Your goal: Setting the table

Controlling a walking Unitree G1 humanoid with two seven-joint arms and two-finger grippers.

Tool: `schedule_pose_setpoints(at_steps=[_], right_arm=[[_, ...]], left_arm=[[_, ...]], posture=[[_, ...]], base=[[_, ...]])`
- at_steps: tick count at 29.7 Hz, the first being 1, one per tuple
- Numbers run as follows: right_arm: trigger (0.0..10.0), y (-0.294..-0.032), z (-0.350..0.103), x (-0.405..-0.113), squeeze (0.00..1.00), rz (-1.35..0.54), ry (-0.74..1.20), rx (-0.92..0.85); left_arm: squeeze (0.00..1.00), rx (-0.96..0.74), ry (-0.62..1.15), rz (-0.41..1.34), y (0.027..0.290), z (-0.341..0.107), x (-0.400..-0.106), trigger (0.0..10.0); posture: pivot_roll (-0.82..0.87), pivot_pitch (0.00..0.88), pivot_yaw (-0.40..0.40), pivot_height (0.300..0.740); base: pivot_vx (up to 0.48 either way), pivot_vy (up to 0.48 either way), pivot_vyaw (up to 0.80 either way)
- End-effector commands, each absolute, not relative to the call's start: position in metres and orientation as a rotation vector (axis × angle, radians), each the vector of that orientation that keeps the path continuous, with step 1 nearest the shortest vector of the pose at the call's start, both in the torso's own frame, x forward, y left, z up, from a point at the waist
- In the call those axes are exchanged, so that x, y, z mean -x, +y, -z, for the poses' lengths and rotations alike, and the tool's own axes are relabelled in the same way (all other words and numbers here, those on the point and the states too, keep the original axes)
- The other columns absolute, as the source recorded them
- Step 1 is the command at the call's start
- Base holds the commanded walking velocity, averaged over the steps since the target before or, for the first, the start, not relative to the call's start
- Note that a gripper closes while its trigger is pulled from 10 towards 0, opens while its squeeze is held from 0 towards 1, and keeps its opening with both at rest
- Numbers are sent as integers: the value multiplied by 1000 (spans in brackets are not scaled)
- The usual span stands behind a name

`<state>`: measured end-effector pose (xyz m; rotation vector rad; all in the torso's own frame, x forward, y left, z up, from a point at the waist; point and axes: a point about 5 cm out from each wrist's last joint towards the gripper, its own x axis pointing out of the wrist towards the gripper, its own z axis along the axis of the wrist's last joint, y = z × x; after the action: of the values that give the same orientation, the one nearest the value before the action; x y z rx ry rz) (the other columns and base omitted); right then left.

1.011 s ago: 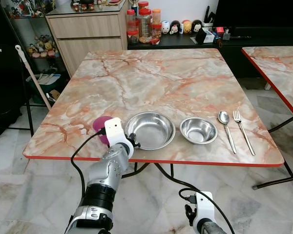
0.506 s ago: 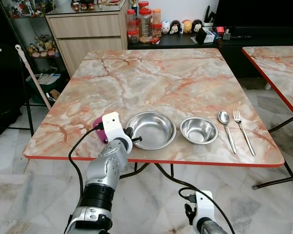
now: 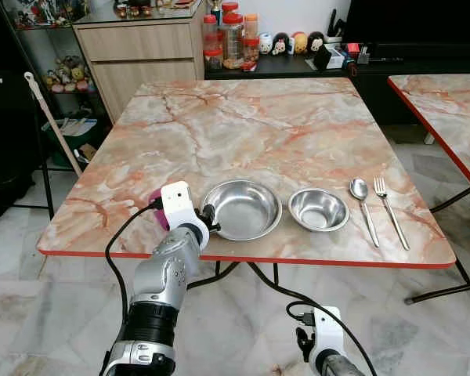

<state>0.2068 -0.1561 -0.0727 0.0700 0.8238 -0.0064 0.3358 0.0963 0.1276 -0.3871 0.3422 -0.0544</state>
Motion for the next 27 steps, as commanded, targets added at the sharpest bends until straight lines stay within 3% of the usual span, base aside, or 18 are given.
schedule_pose_setpoints(at_steps=[1,20,21,27], right_arm=[[10000,-155,72,-208,0,5,825,-77],[10000,-156,73,-206,0,12,829,-78],[10000,-156,73,-206,0,13,829,-78],[10000,-156,74,-205,0,16,830,-79]], left_arm=[[1000,375,345,50,97,-128,-334,10000],[1000,352,391,19,90,-122,-340,10000],[0,345,404,15,88,-121,-341,10000],[0,337,426,18,83,-118,-342,10000]], posture=[[116,0,36,740],[108,0,41,740],[106,0,43,740],[104,0,46,740]], base=[[0,0,0],[0,0,0],[0,0,0],[0,0,0]])
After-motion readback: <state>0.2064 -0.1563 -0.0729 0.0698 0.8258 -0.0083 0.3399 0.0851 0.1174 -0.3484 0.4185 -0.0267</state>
